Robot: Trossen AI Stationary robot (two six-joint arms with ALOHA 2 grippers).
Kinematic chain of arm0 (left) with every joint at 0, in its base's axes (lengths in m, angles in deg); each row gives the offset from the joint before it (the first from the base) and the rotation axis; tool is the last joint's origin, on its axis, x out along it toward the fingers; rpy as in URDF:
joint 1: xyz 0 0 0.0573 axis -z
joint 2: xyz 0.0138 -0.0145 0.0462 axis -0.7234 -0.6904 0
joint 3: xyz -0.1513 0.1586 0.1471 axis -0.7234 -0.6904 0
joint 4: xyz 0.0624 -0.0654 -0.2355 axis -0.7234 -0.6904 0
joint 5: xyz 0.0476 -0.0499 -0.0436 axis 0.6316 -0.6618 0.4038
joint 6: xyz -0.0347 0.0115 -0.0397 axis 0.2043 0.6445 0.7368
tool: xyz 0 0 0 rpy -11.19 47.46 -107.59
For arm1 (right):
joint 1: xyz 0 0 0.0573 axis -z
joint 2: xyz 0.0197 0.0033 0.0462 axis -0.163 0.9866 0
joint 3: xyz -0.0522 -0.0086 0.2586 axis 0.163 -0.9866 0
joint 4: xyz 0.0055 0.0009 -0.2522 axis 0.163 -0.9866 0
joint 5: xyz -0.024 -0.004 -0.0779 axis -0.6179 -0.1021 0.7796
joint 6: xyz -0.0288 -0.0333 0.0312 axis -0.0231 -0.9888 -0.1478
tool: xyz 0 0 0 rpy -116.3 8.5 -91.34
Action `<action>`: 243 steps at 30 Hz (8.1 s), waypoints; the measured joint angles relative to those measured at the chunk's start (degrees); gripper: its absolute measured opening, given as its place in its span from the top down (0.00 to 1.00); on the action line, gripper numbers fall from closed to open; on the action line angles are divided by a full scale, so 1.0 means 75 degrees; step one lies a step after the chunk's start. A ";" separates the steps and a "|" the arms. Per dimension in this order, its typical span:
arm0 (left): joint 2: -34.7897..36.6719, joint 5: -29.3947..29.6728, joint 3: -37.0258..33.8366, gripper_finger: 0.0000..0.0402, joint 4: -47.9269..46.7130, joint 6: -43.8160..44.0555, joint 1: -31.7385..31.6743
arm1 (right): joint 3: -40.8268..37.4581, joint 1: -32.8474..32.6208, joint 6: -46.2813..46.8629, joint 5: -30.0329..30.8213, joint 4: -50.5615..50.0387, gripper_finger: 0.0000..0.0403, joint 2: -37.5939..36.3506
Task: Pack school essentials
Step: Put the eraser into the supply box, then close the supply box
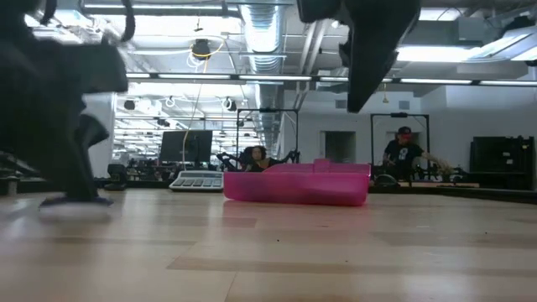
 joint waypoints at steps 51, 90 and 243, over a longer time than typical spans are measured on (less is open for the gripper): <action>0.0144 -0.3118 0.3940 0.89 0.1553 -0.2237 -0.1897 | 0.0056 -0.1651 -0.5732 0.3243 0.2958 0.46 -0.1310; 0.0121 -0.3208 0.3940 0.89 0.1667 -0.1718 -0.1912 | 0.0056 -0.1711 -0.5536 0.3239 0.2854 0.74 -0.1304; 1.1296 -0.1041 -0.2423 0.37 0.1623 -0.1941 -0.2170 | -0.8318 0.0056 -0.1146 0.2596 0.5284 0.39 -1.3818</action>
